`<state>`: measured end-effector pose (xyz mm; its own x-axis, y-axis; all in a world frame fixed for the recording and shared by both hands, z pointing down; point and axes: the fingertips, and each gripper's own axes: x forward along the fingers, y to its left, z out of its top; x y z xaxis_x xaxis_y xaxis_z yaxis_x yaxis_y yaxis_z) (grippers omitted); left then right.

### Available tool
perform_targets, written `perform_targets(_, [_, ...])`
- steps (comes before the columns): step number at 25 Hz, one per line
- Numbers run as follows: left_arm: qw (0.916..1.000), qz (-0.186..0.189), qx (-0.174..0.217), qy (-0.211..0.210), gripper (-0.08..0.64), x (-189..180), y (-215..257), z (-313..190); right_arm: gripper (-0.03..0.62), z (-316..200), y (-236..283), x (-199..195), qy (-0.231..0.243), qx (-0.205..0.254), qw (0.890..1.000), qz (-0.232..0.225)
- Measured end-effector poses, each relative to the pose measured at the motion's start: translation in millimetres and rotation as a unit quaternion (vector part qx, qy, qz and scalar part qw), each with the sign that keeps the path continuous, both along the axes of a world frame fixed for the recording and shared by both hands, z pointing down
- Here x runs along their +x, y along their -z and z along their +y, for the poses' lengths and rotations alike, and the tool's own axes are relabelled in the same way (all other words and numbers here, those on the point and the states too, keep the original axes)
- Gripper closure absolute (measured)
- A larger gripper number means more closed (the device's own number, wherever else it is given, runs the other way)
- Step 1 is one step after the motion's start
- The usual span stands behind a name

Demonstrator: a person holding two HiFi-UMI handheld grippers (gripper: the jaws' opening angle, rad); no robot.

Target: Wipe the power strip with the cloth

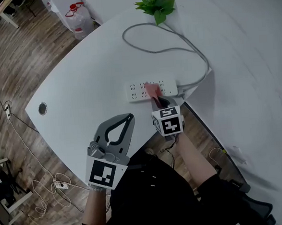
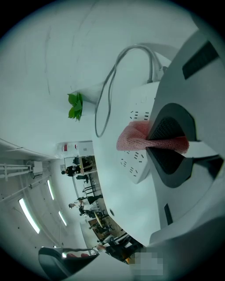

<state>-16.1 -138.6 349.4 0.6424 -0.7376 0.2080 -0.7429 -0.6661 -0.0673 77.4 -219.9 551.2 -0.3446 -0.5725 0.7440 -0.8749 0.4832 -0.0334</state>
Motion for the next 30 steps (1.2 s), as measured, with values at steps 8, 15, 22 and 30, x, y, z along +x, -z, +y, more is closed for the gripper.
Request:
perform_targets(8, [1.0,0.001,-0.002,-0.006,0.546,6,-1,2,0.538,-8,1,46,-0.058,0.004,0.998,0.004])
perform_targets(15, [0.9999,-0.001,-0.008,-0.012,0.546,10,-3,2,0.538,-14,1,80,-0.098,0.008,0.995,0.012])
perform_targets(22, [0.9999,-0.004,0.001,-0.015,0.547,13,0,3,0.538,-17,0,91,-0.109,0.013,0.994,0.017])
perform_targets(30, [1.0,-0.006,-0.001,-0.006,0.546,11,0,15,0.538,-13,11,93,-0.111,0.028,0.993,-0.006])
